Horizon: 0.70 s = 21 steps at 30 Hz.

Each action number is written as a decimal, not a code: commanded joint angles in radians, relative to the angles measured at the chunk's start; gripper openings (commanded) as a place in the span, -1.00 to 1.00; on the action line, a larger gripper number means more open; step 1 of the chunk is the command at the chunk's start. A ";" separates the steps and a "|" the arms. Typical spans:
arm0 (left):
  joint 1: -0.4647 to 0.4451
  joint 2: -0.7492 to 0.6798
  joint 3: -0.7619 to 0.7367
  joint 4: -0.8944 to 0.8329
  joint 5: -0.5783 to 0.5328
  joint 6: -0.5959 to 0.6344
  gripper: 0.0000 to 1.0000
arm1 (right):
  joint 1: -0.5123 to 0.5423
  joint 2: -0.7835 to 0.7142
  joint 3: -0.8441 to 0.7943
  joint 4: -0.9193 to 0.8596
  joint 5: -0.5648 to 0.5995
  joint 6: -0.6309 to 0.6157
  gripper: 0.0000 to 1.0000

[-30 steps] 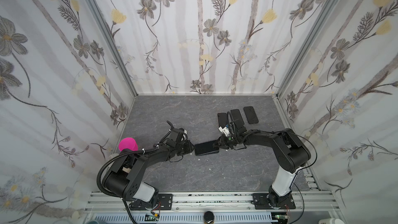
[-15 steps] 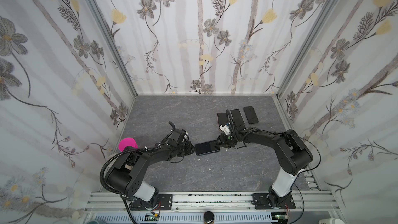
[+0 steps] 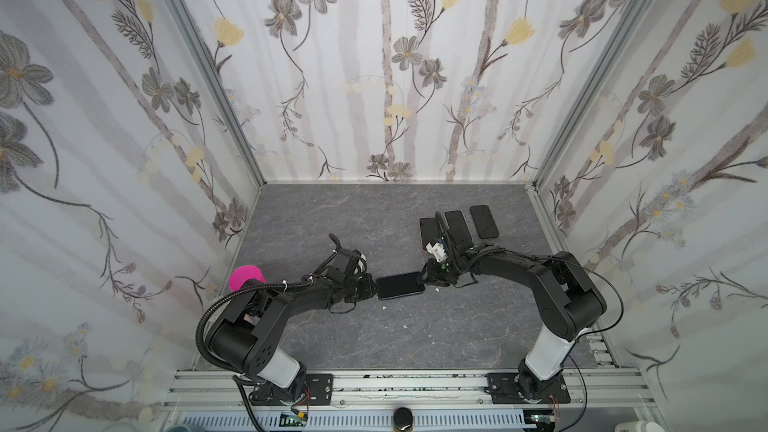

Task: Put the phone into the phone case
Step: 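Push the phone's remaining edges down into the case with both grippers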

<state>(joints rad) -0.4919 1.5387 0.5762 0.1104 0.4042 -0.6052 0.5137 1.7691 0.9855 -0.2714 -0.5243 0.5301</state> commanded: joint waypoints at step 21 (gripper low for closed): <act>-0.014 0.029 0.010 -0.016 0.012 0.006 -0.67 | 0.026 0.029 0.001 0.014 -0.064 -0.012 -0.81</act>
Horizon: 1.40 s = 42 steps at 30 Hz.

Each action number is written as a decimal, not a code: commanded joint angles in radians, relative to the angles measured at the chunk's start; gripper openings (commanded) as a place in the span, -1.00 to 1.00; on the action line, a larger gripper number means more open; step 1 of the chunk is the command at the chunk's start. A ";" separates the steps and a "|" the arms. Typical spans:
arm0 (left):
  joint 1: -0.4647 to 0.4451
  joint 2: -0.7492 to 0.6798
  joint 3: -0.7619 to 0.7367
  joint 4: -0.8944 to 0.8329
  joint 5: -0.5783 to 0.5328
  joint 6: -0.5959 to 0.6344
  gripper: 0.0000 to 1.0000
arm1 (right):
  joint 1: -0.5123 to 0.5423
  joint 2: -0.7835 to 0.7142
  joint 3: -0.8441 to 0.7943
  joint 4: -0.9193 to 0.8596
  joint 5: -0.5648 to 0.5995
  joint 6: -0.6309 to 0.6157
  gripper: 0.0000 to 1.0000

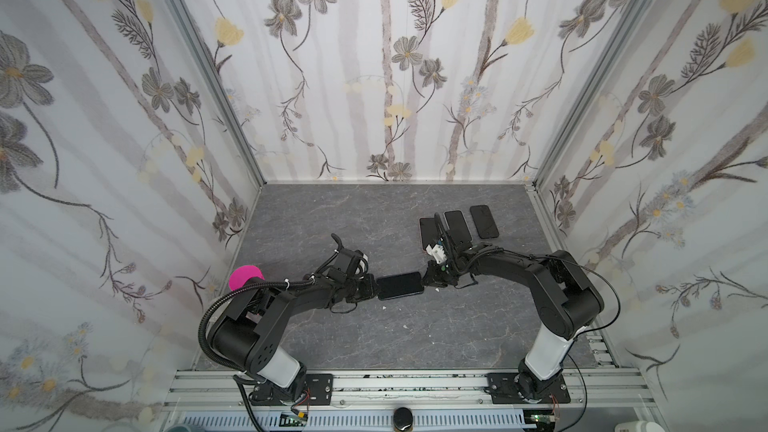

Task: Put the phone into the phone case
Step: 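Push the phone's remaining edges down into the case with both grippers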

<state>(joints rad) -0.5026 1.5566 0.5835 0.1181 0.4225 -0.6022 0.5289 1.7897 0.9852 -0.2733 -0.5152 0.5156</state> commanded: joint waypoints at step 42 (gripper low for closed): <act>-0.004 -0.006 0.002 -0.058 -0.057 0.025 -0.67 | 0.035 0.009 0.058 -0.183 0.112 -0.086 -0.86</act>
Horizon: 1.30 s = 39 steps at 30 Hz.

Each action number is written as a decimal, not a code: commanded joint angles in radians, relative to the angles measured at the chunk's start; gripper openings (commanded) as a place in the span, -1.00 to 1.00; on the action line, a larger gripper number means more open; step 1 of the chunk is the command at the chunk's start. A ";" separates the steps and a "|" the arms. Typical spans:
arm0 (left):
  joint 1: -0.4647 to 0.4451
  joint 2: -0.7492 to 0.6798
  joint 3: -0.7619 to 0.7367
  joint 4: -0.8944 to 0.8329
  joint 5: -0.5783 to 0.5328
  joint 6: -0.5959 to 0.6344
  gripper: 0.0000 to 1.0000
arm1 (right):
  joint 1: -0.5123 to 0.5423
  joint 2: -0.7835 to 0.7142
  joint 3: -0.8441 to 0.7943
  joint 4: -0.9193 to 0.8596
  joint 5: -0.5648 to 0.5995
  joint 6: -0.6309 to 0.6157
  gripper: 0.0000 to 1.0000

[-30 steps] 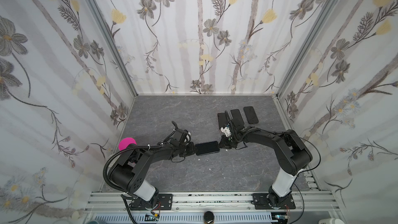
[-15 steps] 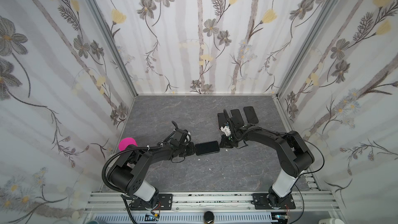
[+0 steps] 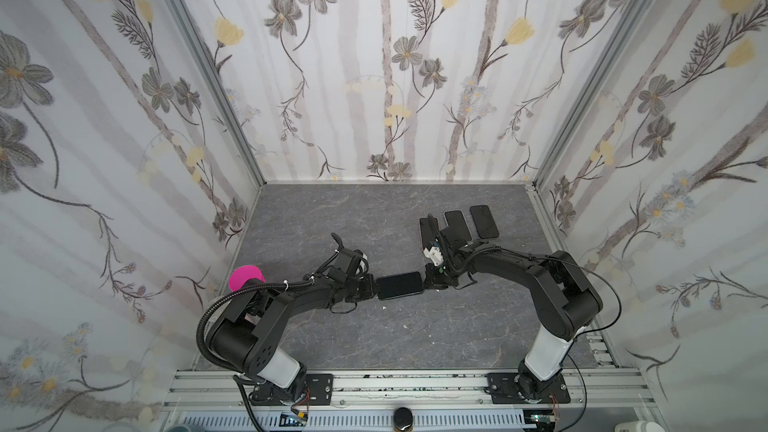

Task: Put the phone into the phone case
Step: 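Push the phone's remaining edges down into the case with both grippers, then open both grippers and raise them off the cased phone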

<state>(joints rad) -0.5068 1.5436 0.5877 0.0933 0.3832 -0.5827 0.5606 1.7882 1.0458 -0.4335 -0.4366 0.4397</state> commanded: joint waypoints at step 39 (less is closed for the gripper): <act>0.001 -0.016 0.020 -0.048 -0.026 0.008 -0.63 | 0.054 -0.011 0.077 -0.113 0.258 -0.032 -0.67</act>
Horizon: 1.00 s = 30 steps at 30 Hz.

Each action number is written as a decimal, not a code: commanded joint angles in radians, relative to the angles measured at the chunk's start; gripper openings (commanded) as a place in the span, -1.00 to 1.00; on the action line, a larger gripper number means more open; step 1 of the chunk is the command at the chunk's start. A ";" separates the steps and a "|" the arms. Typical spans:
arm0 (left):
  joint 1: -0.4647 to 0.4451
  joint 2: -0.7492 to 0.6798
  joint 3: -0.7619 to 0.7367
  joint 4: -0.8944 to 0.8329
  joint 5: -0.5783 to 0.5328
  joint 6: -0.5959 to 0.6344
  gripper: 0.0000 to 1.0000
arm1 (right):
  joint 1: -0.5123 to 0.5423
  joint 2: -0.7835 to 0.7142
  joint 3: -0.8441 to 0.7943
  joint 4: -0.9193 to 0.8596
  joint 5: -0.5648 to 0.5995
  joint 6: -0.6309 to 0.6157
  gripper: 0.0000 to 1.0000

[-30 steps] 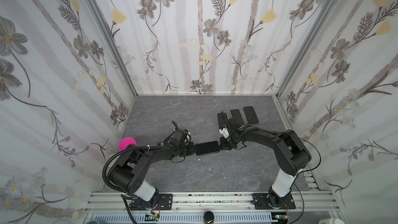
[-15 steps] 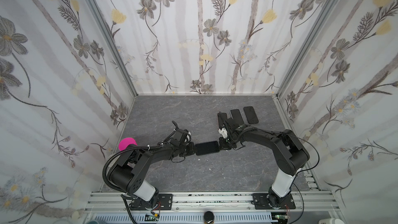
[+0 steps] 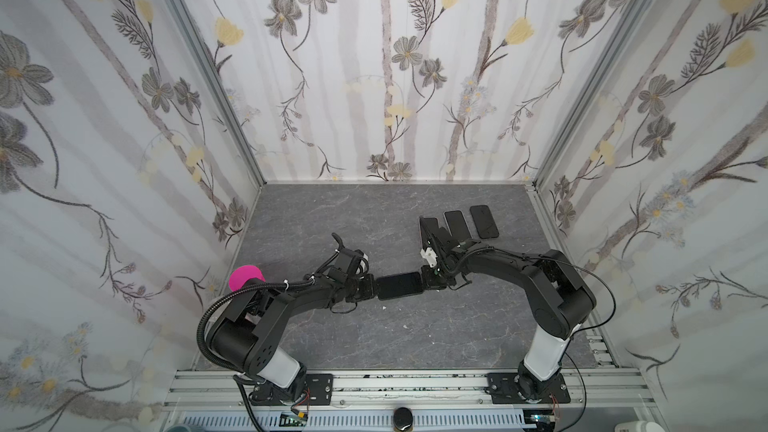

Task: Put the phone into the phone case
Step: 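Open both grippers and raise them off the cased phone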

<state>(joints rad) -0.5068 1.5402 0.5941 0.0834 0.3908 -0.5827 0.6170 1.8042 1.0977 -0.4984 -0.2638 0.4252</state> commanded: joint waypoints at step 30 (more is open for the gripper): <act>0.004 0.034 0.090 -0.066 -0.055 0.030 -0.56 | -0.019 0.121 0.198 -0.088 0.024 -0.084 -0.65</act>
<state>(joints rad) -0.5037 1.5707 0.6830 0.0231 0.3340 -0.5568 0.5961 1.9182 1.2972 -0.5724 -0.2375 0.3538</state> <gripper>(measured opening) 0.219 0.172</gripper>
